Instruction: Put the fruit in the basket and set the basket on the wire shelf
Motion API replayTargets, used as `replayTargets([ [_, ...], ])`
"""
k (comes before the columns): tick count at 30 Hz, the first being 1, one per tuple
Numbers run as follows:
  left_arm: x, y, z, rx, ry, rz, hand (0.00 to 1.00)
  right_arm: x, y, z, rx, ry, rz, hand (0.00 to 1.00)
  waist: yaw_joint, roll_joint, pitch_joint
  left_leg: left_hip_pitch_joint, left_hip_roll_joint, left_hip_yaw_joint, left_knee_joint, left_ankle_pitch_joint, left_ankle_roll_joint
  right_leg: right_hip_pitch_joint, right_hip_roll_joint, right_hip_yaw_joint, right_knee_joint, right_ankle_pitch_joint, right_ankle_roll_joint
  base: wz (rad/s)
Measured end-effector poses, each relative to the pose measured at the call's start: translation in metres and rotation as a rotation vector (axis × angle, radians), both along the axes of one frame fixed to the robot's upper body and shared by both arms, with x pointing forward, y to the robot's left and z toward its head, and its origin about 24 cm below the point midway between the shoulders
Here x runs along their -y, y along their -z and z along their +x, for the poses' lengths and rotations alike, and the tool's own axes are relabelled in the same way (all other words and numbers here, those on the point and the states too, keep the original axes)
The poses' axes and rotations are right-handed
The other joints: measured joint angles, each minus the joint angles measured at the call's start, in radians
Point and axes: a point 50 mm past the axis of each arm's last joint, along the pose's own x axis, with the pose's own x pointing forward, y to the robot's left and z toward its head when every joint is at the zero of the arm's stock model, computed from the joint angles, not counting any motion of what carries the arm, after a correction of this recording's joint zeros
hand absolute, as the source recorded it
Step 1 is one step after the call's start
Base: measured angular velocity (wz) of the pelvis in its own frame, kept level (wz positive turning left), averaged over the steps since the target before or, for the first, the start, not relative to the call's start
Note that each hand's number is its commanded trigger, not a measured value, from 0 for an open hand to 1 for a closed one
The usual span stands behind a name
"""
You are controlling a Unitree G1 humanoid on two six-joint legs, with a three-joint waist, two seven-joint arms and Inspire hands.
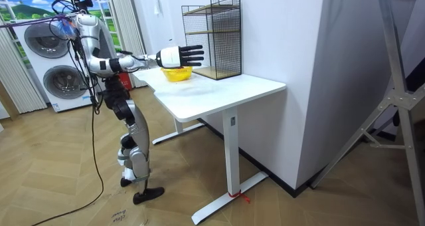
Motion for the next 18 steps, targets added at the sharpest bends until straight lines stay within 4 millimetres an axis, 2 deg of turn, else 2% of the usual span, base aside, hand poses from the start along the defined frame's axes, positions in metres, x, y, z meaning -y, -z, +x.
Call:
replayTargets([
  [3,0.013,-0.004,0.015,0.003,0.135,0.017,0.00,-0.004,0.002,0.002,0.019,-0.043,0.073,0.00,-0.006,0.007,0.0006,0.006,-0.001,-0.001,-0.004,0.000,0.000,0.005,0.001,0.001,-0.008,0.000,0.000,0.02],
  [4,0.018,-0.003,0.020,-0.004,0.190,0.011,0.00,-0.006,0.003,0.003,0.023,-0.066,0.101,0.00,-0.006,0.013,0.0033,0.008,0.000,0.000,-0.006,0.000,0.000,0.007,0.002,0.003,-0.008,0.000,0.000,-0.04],
  [10,0.047,0.004,0.049,-0.015,0.543,-0.042,0.00,-0.026,0.016,0.009,0.030,-0.202,0.242,0.00,-0.028,0.015,0.0108,0.010,0.000,0.005,-0.006,0.001,0.001,0.004,0.002,0.005,-0.008,0.000,0.000,-0.01],
  [16,0.077,0.015,0.071,0.064,0.877,-0.207,0.00,-0.049,0.026,0.016,0.039,-0.336,0.382,0.00,-0.031,0.006,0.0204,0.008,0.001,0.024,-0.006,0.001,0.001,-0.002,0.005,0.024,-0.006,0.000,0.000,-0.09],
  [18,0.085,0.018,0.074,0.075,0.963,-0.237,0.00,-0.053,0.028,0.018,0.042,-0.366,0.402,0.00,-0.032,0.003,0.0207,0.009,0.001,0.027,-0.006,0.001,0.001,-0.002,0.005,0.027,-0.006,0.000,0.000,-0.05],
])
